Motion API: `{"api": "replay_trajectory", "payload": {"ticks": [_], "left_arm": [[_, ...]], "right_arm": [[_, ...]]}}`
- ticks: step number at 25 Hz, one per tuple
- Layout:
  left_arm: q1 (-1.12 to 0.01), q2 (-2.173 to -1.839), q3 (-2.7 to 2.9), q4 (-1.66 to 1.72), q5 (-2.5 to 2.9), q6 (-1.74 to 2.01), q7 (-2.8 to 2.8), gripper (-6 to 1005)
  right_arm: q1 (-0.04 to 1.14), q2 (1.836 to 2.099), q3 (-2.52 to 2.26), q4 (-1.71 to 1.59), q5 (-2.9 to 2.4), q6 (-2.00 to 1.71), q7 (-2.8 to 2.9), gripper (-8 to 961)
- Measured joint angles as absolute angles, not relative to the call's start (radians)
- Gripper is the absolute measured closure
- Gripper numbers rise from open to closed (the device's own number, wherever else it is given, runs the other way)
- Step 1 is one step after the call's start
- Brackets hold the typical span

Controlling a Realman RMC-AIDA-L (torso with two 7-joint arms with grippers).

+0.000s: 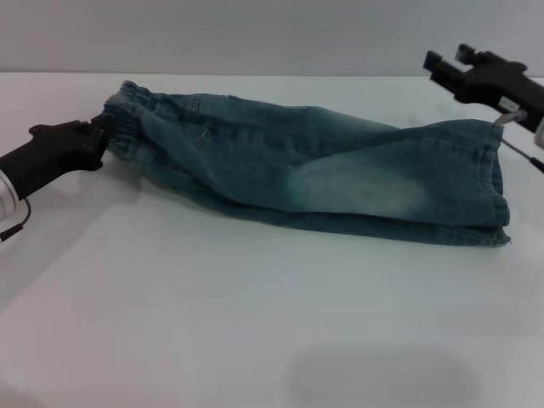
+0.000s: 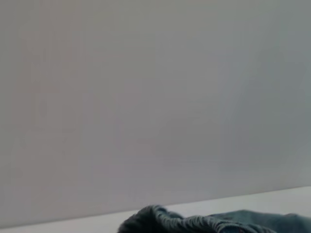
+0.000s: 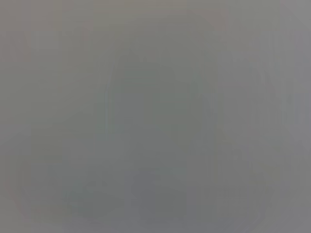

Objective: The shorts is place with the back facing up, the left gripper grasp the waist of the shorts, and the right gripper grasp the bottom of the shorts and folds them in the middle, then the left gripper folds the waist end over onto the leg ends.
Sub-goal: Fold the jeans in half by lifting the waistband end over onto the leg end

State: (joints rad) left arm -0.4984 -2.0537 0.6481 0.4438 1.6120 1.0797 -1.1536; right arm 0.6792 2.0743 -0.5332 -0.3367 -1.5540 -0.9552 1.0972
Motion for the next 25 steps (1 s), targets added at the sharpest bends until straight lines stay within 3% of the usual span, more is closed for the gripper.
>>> {"api": "replay_trajectory", "payload": {"ticks": [25], "left_arm": [[-0.592,-2.054,0.664,0.518,1.610,1.303,-1.178,969]], "right_arm": [[0.742,2.079,-0.565,-0.137,-1.562,-0.937,0.980,359]]}}
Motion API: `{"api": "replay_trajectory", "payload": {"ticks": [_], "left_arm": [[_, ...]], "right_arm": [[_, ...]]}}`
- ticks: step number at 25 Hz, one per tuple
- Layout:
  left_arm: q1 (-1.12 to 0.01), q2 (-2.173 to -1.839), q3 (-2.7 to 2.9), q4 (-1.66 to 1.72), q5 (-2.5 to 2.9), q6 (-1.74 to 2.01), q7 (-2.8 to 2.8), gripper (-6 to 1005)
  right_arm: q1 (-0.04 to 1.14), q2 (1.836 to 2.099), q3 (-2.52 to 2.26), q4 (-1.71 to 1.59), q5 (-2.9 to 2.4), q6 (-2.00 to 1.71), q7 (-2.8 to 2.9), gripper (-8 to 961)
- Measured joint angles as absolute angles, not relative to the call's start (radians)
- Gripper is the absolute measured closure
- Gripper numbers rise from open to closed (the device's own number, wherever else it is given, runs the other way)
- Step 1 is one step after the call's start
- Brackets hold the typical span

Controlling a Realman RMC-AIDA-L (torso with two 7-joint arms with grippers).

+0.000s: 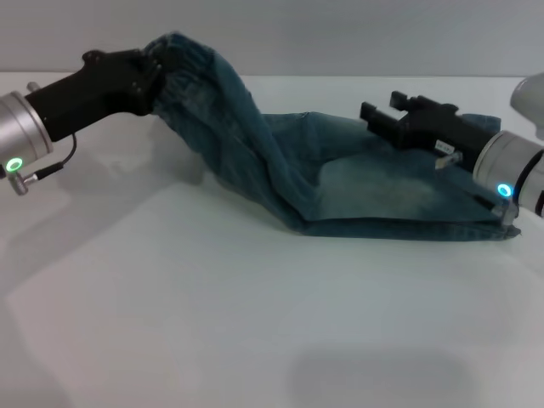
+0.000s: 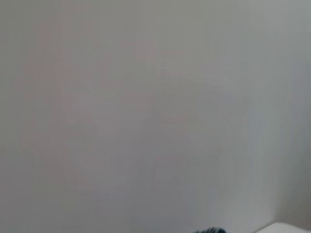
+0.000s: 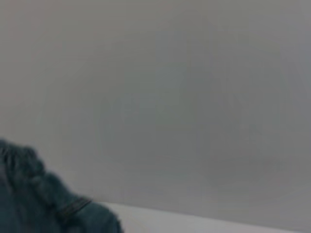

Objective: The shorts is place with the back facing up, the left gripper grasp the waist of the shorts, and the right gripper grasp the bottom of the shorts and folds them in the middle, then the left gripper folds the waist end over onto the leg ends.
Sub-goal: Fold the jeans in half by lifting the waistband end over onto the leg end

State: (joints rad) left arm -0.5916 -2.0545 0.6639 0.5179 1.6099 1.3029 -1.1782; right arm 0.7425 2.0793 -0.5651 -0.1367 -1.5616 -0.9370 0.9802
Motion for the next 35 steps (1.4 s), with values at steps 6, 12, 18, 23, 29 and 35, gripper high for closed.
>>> {"api": "replay_trajectory", "payload": {"ticks": [6,12,18,23,29,35], "left_arm": [[-0.603,-2.054,0.659,0.575,1.595,1.353,-1.214,969],[-0.605,-2.053,0.661,0.623,1.558,1.412,-1.241,969],[-0.606,-2.052,0.662,0.682,1.557,1.443,-1.291,971],[-0.606,-2.052,0.663,0.738,1.557,1.461,-1.332,971],[-0.607,-2.051,0.664,0.765,1.557,1.463,-1.350,970],[-0.612,-2.052,0.664,0.778,1.557,1.466,-1.361,970]], "right_arm": [[0.752,2.081,-0.632,-0.114,-1.563,-0.937,0.980,358],[0.773,2.085,-0.650,-0.100,-1.563,-0.937,0.980,357],[0.823,2.086,-0.654,-0.063,-1.563,-0.947,0.980,357],[0.877,2.086,-0.684,-0.023,-1.563,-0.979,0.987,358],[0.960,2.088,-0.704,0.058,-1.567,-1.035,0.991,358],[1.031,2.092,-0.697,0.100,-1.637,-1.085,1.048,358]]}}
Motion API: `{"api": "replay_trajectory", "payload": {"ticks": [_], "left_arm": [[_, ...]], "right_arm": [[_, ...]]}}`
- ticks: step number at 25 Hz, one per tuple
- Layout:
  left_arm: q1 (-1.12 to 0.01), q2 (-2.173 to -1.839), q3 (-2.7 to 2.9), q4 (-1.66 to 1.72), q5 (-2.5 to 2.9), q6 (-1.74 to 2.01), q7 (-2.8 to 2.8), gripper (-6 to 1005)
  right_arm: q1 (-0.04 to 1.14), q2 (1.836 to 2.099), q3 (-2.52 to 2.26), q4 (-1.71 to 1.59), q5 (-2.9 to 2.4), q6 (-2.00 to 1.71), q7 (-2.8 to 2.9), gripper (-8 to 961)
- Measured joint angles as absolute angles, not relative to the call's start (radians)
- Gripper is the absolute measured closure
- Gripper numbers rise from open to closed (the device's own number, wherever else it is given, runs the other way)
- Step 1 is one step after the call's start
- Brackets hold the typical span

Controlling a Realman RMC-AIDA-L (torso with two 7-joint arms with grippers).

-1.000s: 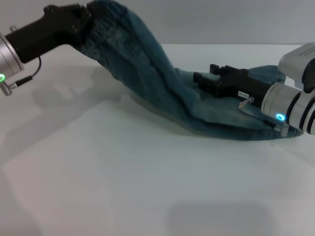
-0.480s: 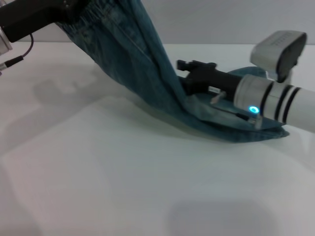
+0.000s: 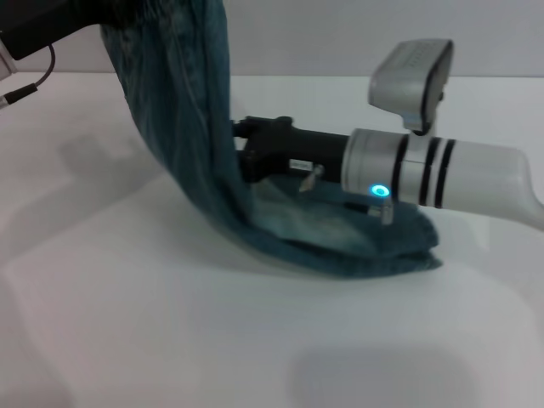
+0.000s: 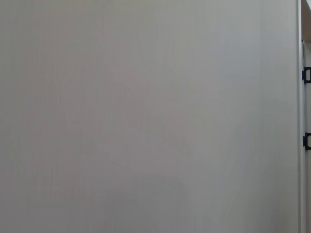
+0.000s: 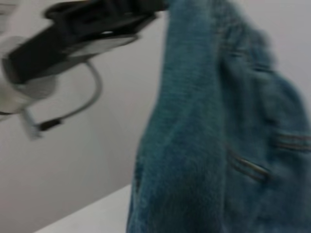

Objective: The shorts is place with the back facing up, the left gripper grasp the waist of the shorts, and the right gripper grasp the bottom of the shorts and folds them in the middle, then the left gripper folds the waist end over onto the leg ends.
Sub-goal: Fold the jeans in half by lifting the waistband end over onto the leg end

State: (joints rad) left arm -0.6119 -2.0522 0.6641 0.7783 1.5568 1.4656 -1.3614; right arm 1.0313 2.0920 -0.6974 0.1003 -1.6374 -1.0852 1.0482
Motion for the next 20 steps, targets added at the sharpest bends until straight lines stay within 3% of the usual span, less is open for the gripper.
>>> {"api": "replay_trajectory", "payload": {"ticks": [9,20], "left_arm": [[-0.609,-2.055,0.666,0.779,1.557,1.469,-1.362,969],[-0.578,-2.057,0.669,0.746,1.557,1.489,-1.354,968]], "right_arm": [[1.085,2.092,-0.704,0.133,-1.645,-1.106,1.063,359],[0.893,2.085,-0.681,0.006,-1.637,-1.042,1.087,359]]}}
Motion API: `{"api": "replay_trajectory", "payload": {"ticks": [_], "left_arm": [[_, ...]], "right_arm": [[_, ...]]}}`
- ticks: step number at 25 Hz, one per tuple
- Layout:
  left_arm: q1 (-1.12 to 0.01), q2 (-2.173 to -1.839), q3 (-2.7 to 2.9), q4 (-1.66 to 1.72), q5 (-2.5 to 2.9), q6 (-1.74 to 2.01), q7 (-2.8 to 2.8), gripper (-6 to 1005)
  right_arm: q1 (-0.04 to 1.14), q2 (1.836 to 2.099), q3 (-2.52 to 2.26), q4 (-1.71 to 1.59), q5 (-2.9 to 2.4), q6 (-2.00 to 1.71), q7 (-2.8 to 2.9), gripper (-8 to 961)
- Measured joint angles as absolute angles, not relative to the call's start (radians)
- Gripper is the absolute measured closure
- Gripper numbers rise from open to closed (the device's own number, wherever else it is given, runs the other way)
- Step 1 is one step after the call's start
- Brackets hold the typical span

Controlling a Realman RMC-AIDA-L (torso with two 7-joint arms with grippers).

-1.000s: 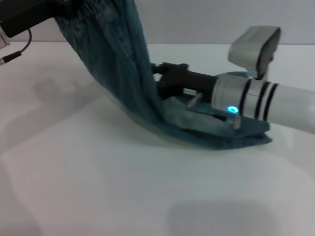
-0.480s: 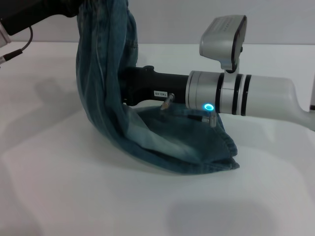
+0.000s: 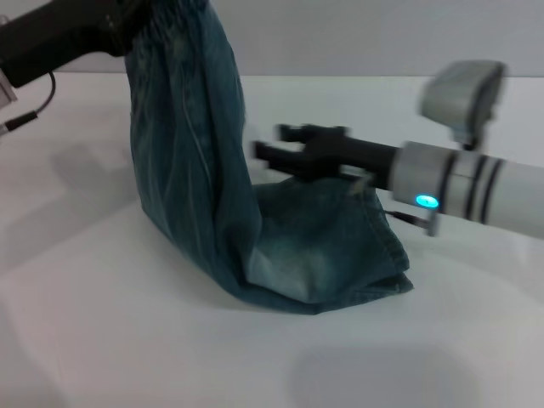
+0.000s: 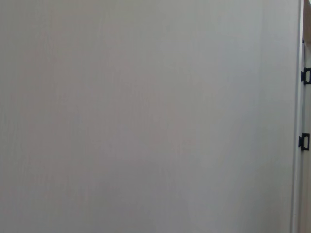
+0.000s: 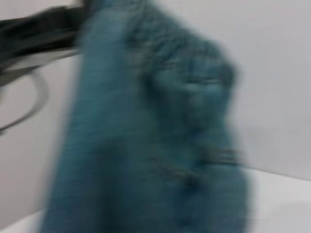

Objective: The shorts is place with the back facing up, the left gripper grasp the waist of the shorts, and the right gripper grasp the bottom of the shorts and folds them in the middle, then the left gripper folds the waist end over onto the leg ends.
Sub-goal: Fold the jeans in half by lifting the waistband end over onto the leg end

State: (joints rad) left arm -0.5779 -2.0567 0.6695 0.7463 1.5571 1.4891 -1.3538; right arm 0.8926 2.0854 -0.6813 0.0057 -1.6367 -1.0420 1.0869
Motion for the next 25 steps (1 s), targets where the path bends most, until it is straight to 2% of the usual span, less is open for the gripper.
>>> {"api": "replay_trajectory", "payload": {"ticks": [7,25], "left_arm": [[-0.555,-2.058,0.713,0.728,1.556,1.513,-1.351,967],[-0.594,-2.066,0.783,0.474,1.459,1.639,-1.194,966]], "right_arm": [[0.766,2.081,-0.550,-0.105,-1.633,-1.016,1.095,359],[0.702,2.075,-0.490,-0.189,-1.554,-0.950,1.089,360]]}}
